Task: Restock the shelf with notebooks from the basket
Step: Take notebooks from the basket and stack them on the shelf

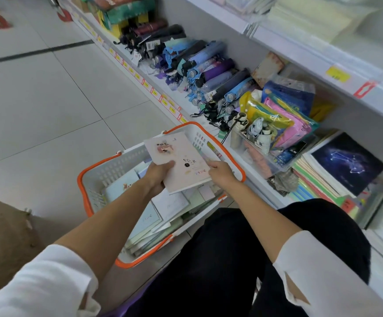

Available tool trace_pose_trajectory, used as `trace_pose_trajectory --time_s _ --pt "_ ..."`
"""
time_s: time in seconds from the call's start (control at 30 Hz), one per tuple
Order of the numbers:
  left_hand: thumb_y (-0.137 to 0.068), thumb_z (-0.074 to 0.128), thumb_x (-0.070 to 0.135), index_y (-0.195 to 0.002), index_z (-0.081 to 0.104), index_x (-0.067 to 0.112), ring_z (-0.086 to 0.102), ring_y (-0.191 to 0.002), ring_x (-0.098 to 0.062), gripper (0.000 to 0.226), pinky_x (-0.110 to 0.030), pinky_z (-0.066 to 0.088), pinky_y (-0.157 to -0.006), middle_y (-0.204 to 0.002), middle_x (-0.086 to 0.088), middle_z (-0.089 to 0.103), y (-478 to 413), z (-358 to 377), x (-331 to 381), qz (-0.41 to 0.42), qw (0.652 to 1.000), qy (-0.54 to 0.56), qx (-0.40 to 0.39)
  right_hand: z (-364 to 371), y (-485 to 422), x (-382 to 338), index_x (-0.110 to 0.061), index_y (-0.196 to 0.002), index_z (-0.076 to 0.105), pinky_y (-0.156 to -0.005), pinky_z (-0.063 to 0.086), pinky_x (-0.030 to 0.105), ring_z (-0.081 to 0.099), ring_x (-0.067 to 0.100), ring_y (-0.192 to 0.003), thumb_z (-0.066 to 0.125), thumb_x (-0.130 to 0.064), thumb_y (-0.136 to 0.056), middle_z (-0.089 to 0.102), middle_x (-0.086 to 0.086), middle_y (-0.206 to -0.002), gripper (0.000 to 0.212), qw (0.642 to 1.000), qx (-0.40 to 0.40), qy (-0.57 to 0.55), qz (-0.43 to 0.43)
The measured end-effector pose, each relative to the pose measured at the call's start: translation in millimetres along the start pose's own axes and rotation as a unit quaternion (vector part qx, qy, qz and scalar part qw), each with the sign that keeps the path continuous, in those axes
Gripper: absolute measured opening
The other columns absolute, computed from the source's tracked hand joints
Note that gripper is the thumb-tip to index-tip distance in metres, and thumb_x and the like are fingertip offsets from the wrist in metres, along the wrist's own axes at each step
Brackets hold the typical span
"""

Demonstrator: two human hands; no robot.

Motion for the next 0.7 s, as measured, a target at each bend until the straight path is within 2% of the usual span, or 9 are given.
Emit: trace_pose_trajectory --time_s 0.07,0.13,0.23,0.33,0.37,0.47,0.53,0.6,0.7 --pt "-0.099 0.050 0.008 -0.137 0.048 0.008 0.057 -0.120 -0.033 0.038 -0.050 0.045 -0.101 -0.132 -0.013 0.059 1 17 14 0.006 1.000 -0.007 -0.028 -11 3 0 -0.004 -0.121 0.058 -0.084 0.053 0.036 0.057 0.029 -0.113 0.041 0.001 -0.095 0.058 0.013 -0.125 0.031 0.994 0.007 -0.107 0.034" --pt "-0.098 0.051 0.009 -0.136 0.048 0.007 0.058 -0.119 -0.032 0.038 -0.050 0.046 -0.101 -0.131 -0.014 0.060 3 37 28 0.019 0.998 -0.028 -0.048 -30 8 -4 0.000 -0.125 0.058 -0.085 0.056 0.039 0.061 0.028 -0.106 0.049 -0.006 -0.095 0.062 0.015 -0.121 0.032 0.990 0.039 -0.132 0.031" --pt "-0.097 0.053 0.007 -0.136 0.048 0.007 0.058 -0.118 -0.034 0.040 -0.054 0.044 -0.102 -0.131 -0.016 0.060 10 75 46 0.049 0.993 -0.063 -0.082 -69 19 -17 0.004 -0.123 0.058 -0.072 0.054 0.026 0.064 0.022 -0.088 0.051 -0.008 -0.095 0.066 0.017 -0.112 0.031 0.987 0.102 -0.122 -0.014" --pt "-0.096 0.054 0.007 -0.136 0.048 0.004 0.058 -0.118 -0.034 0.040 -0.052 0.046 -0.100 -0.131 -0.017 0.059 20 121 64 0.097 0.985 -0.093 -0.107 -117 38 -36 -0.004 -0.122 0.052 -0.051 0.046 0.009 0.059 0.009 -0.075 0.049 -0.001 -0.093 0.060 0.001 -0.098 0.029 0.977 0.172 -0.122 -0.043" --pt "-0.096 0.055 0.008 -0.136 0.049 0.004 0.059 -0.117 -0.034 0.040 -0.049 0.048 -0.097 -0.131 -0.017 0.059 23 138 70 0.114 0.981 -0.103 -0.115 -135 46 -42 -0.007 -0.121 0.051 -0.047 0.042 0.008 0.056 0.007 -0.074 0.048 0.002 -0.092 0.058 0.000 -0.098 0.030 0.973 0.194 -0.113 -0.059" --pt "-0.095 0.060 0.015 -0.129 0.055 0.007 0.065 -0.100 -0.022 0.036 -0.030 0.056 -0.073 -0.127 -0.010 0.063 35 191 85 0.150 0.970 -0.130 -0.140 -186 75 -52 -0.008 -0.124 0.051 -0.056 0.043 0.012 0.055 0.010 -0.086 0.050 0.001 -0.091 0.055 -0.001 -0.108 0.034 0.959 0.249 -0.100 -0.094" --pt "-0.093 0.063 0.016 -0.127 0.057 0.008 0.065 -0.090 -0.016 0.036 -0.019 0.053 -0.060 -0.124 -0.007 0.064 45 227 91 0.180 0.962 -0.141 -0.150 -216 97 -50 -0.008 -0.124 0.052 -0.053 0.042 0.008 0.057 0.007 -0.083 0.049 0.001 -0.092 0.056 -0.001 -0.108 0.034 0.940 0.295 -0.131 -0.110" --pt "-0.091 0.066 0.017 -0.124 0.059 0.008 0.064 -0.093 -0.018 0.036 -0.022 0.053 -0.066 -0.121 -0.007 0.065 56 261 95 0.214 0.954 -0.148 -0.151 -241 120 -44 -0.008 -0.119 0.054 -0.049 0.042 0.007 0.060 0.011 -0.083 0.048 0.004 -0.091 0.061 0.004 -0.107 0.032 0.914 0.341 -0.178 -0.131" --pt "-0.087 0.070 0.023 -0.110 0.063 0.010 0.066 -0.087 -0.015 0.027 -0.023 0.053 -0.068 -0.113 -0.006 0.069 77 311 96 0.245 0.937 -0.183 -0.167 -275 152 -28 -0.016 -0.107 0.057 -0.063 0.048 0.018 0.062 0.012 -0.086 0.046 0.007 -0.089 0.064 0.001 -0.102 0.031 0.867 0.405 -0.248 -0.153"
Point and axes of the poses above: each hand's wrist, its own y-axis away from the middle knuckle, its own z-axis out of the palm, x = y × z, the point moved 4 cm from there along -y, towards the middle knuckle
